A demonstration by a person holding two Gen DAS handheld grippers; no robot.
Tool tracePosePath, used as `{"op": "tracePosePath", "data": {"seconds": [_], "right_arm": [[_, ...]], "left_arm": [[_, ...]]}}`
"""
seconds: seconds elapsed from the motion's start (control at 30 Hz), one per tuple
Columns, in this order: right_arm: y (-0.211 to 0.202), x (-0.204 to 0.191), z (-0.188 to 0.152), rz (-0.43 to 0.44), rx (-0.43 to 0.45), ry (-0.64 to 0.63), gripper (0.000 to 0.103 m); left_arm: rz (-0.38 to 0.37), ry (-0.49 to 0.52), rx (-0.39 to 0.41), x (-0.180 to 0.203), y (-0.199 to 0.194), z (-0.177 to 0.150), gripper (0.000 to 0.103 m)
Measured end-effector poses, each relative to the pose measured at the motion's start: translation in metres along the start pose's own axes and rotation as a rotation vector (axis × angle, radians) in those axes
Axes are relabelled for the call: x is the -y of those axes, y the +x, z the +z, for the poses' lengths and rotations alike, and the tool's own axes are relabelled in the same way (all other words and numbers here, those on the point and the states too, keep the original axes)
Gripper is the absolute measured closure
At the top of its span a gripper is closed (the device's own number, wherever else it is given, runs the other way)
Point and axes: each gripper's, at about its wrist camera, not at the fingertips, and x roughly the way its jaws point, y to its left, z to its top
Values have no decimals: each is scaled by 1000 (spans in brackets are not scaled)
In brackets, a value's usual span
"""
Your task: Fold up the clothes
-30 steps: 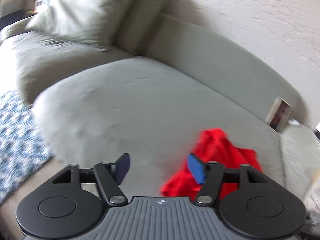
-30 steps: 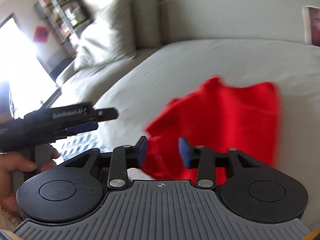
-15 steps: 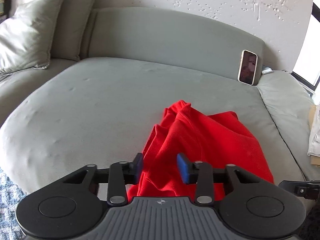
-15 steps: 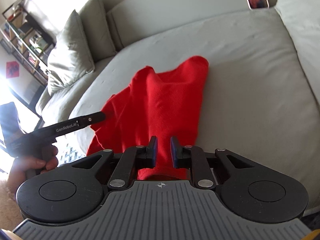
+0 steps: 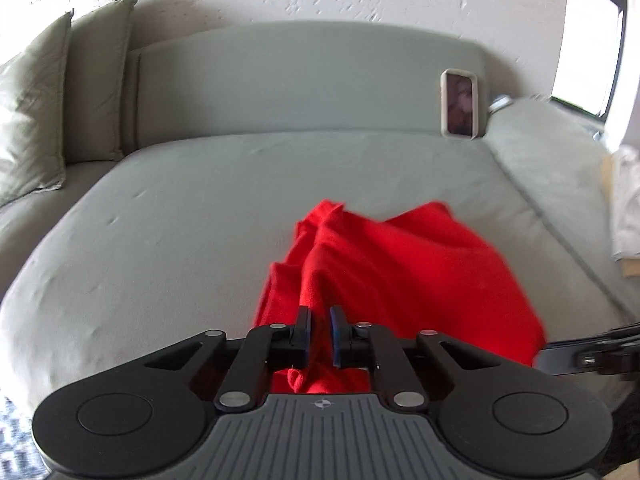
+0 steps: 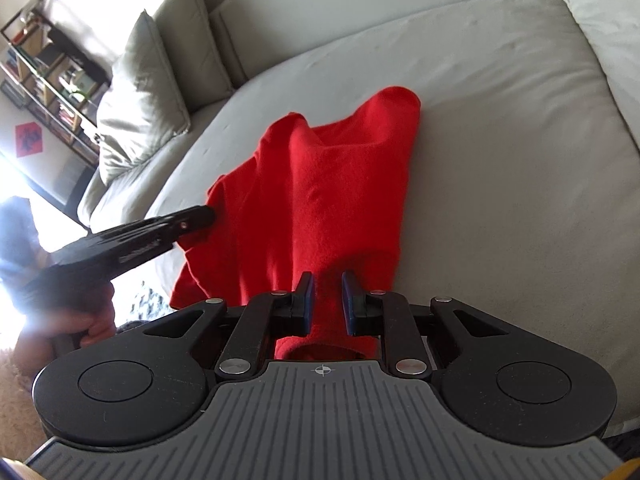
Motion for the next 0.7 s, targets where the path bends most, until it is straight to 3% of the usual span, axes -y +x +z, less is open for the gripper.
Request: {"op": "tracePosePath", "data": {"seconds": [0.13,0.17,0.2,0.37,0.5,0.57,0.7], "right_arm": [[0,-1,-1,2,-1,-7,81],[1,-1,-1,1,-1,-5,81],[2,-1,-1,0,-1,-4,81],[8,-5,0,-7,1,-27,81],[21,-2,0,0,-39,-21,82],[22,-2,0,5,-43,-19,81],[11,1,7,28,-40,-8,68]], "left_arm": [[8,-44,-23,-7,4,-1,85],[-4,-36,-30,-6,5,-1,87],[-7,-32,-31,-6,5,-2,102],[4,-134,39,-15,-12,-4,102],[59,-196,-49,-23,-2,-15,102],[71,-186,-78,-21,2,-19,97],[124,-200,-72,-19,-11,-11,67]]}}
